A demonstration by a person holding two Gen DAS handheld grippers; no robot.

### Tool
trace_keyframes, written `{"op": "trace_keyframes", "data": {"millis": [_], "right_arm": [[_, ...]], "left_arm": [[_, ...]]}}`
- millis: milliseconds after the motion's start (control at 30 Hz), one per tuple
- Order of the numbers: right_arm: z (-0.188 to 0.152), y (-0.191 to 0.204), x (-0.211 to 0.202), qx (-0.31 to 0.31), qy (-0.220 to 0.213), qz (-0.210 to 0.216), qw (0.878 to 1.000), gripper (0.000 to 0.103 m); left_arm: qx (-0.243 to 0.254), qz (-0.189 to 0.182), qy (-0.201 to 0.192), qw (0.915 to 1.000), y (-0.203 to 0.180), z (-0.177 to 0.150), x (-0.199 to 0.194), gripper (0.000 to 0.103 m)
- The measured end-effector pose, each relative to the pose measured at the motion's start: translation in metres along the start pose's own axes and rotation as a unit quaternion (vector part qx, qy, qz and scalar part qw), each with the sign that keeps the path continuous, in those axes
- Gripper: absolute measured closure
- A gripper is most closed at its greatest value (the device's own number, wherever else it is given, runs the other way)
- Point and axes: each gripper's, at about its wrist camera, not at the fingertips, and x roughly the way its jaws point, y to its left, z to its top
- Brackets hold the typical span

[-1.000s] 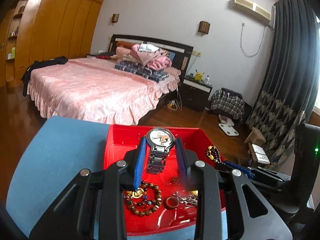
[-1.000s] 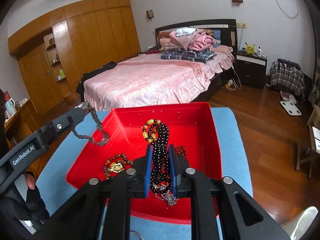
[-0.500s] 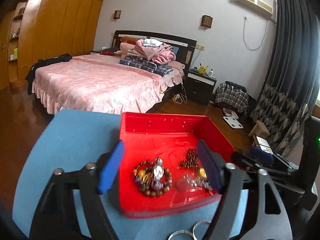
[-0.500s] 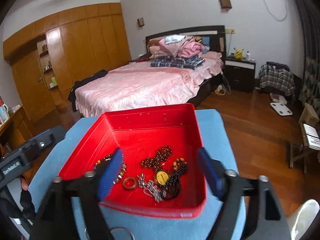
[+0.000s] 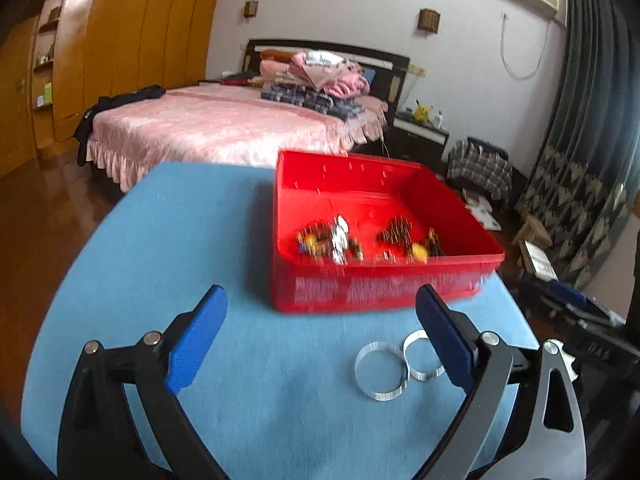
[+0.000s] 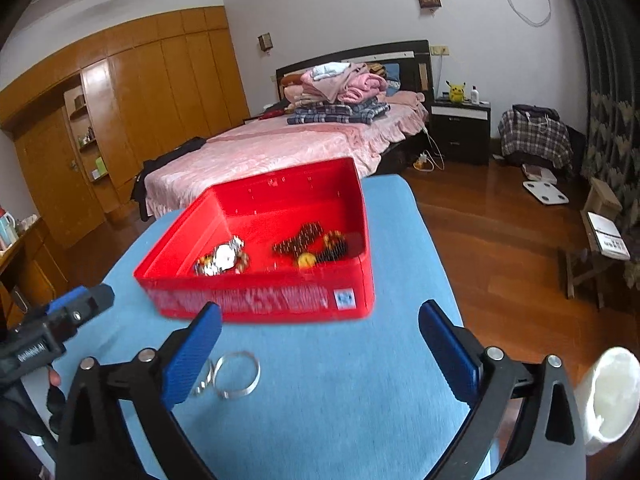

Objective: Organize jewelry
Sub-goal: 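Withdraw both grippers from the tin toward the two silver bangles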

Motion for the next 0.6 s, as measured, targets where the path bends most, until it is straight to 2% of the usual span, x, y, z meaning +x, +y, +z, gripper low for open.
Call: {"op": "trace_keyframes", "data": {"millis": [300,600], "right_arm": [[-0.021,-0.005,-0.013,0.008,0.009,-0.007,1.0,0.006],[-0.024,-0.008,-0.013,0.014,0.01,-0.003,1.0,0.006]], "left_arm": [[0.01,-0.006,0.043,0.999,-0.014,-0.033,0.008,0.011],[0.025,-0.003,0.084,0.9961,-0.03,-0.05,0.023,0.011]]}}
